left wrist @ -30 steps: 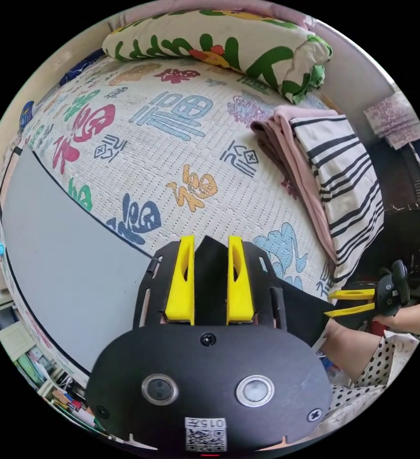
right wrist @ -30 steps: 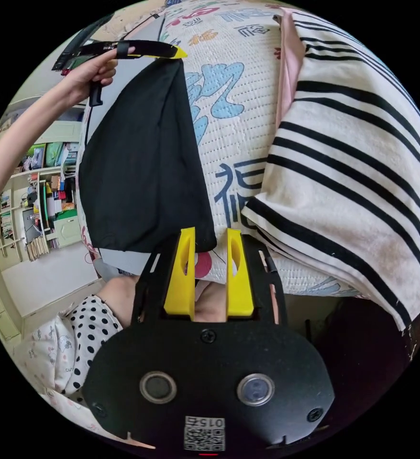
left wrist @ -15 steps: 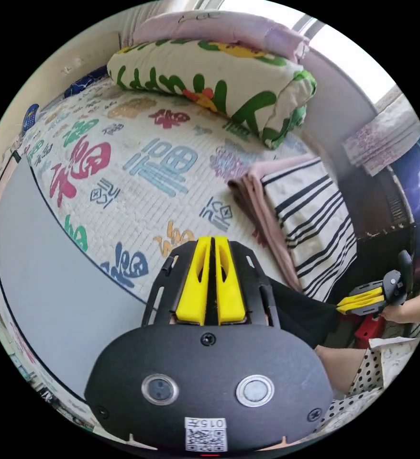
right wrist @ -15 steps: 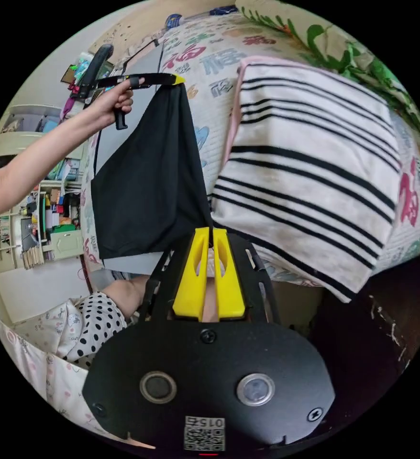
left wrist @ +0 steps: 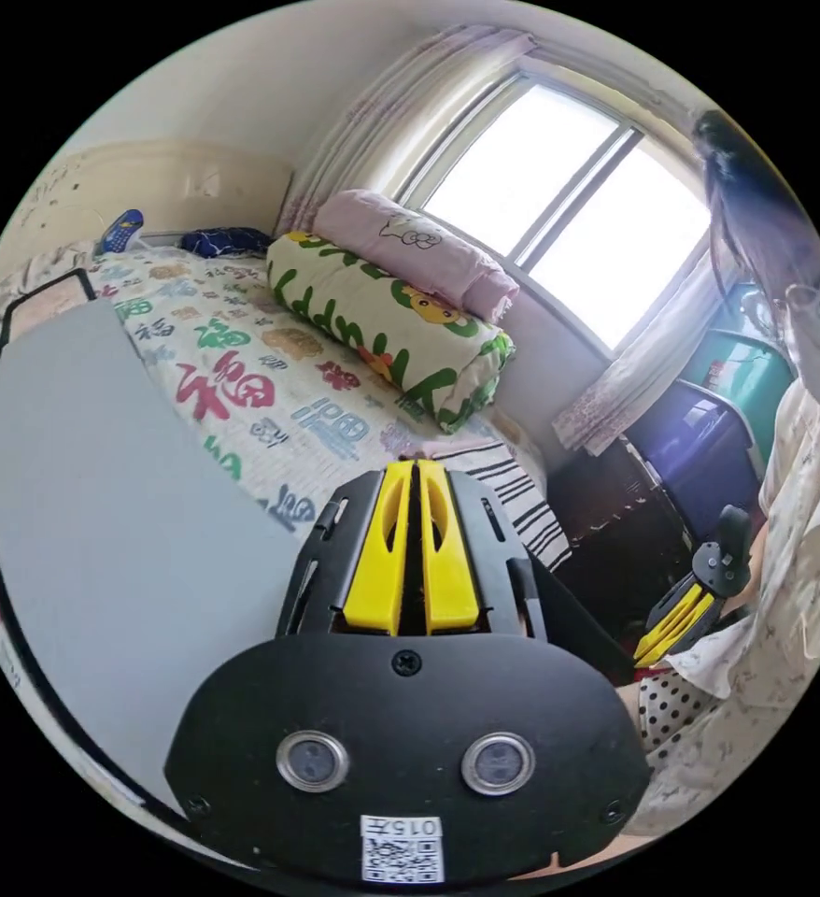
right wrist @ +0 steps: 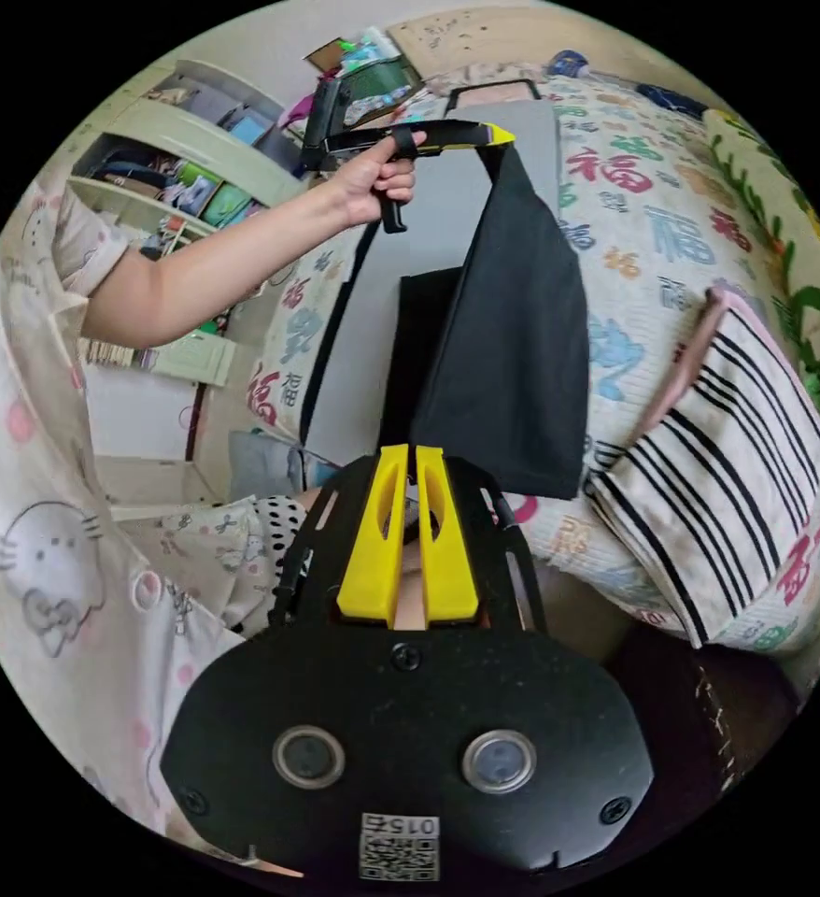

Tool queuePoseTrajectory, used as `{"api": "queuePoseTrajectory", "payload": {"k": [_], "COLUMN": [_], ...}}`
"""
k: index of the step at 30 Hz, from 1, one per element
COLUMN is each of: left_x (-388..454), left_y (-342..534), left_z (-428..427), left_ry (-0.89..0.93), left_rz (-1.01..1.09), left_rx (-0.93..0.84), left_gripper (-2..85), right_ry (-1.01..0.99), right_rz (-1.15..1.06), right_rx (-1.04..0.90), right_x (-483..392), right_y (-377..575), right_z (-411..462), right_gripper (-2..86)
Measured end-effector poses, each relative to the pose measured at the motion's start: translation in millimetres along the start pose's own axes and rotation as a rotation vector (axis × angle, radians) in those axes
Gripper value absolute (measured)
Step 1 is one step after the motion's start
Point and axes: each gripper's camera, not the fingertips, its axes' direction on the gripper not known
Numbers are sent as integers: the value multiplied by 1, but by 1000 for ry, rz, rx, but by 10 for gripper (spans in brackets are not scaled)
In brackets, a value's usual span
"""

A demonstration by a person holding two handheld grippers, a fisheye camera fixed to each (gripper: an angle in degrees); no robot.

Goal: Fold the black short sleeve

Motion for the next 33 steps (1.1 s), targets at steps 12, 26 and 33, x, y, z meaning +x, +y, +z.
{"api": "queuePoseTrajectory", "payload": {"k": [12, 26, 33], "left_x": [-168, -173, -166], "left_y": [287, 317, 310], "left_z": [-125, -90, -84], "left_ry": [-314, -344, -469], "left_rz": [-498, -681, -594], "left_rx": [32, -118, -191], "left_gripper": [26, 77, 20], "right_ry": [-161, 299, 330], "right_rz": [-239, -53, -26], "right_rx": [-406, -125, -181], "right_x": [-127, -26, -37], "right_y": [-52, -249, -306], "right_z": [198, 62, 97], "right_gripper": [45, 49, 2]}}
